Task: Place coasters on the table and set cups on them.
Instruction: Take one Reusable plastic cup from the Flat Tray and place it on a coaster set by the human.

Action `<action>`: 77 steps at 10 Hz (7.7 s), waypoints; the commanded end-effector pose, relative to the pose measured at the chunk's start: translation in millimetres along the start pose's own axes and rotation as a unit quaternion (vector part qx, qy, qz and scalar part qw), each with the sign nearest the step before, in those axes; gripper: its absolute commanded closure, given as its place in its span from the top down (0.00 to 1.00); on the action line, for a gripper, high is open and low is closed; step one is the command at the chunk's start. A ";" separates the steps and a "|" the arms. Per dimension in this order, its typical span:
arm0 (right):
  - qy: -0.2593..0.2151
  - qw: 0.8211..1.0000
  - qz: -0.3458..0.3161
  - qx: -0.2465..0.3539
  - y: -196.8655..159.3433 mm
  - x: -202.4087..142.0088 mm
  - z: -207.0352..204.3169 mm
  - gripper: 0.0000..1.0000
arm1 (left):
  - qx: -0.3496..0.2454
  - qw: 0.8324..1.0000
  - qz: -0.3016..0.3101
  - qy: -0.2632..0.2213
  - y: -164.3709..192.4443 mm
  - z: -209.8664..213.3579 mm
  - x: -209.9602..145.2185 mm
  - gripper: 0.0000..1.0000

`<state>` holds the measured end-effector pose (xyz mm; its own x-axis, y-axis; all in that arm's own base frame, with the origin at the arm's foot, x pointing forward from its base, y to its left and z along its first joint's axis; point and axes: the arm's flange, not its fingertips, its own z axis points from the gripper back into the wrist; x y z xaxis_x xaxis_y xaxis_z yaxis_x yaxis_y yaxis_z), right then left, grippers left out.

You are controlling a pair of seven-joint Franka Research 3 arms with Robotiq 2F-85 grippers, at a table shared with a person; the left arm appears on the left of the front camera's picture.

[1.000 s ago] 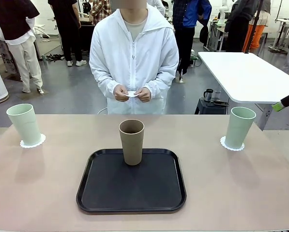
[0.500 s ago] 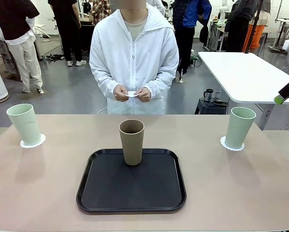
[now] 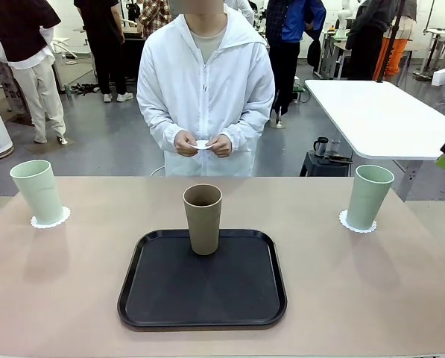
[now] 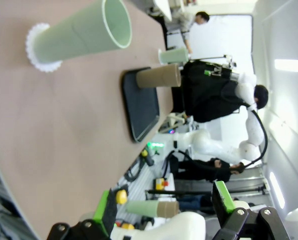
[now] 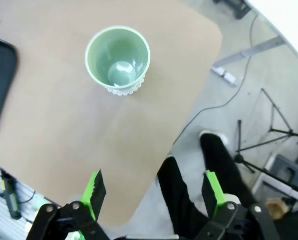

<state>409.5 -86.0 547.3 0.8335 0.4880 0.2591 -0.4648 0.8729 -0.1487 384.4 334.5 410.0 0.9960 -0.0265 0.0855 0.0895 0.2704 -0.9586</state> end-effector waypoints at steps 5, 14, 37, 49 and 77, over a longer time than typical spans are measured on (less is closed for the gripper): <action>-0.008 1.000 -0.001 -0.016 5.3 -2.3 -0.3 1.00 | 0.002 1.000 0.002 0.000 -1.8 0.8 -0.9 1.00; -0.007 1.000 0.002 -0.002 1.9 0.3 3.9 1.00 | 0.002 1.000 0.002 0.000 -1.8 0.8 -0.9 1.00; -0.118 0.756 -0.201 0.612 -132.7 -148.3 -112.6 1.00 | 0.002 1.000 0.002 0.000 -1.8 0.8 -0.9 1.00; -0.118 0.756 -0.201 0.612 -132.7 -148.3 -112.6 1.00 | 0.002 1.000 0.002 0.000 -1.8 0.8 -0.9 1.00; -0.141 0.902 0.273 0.304 185.3 67.8 -66.7 1.00 | 0.002 1.000 0.002 0.000 -1.8 0.8 -0.9 1.00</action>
<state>392.5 109.7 491.0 0.4281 0.7317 0.5305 -0.9036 0.3373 0.2640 384.5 334.5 410.2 0.9959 -0.0269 0.0864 0.0904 0.2702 -0.9586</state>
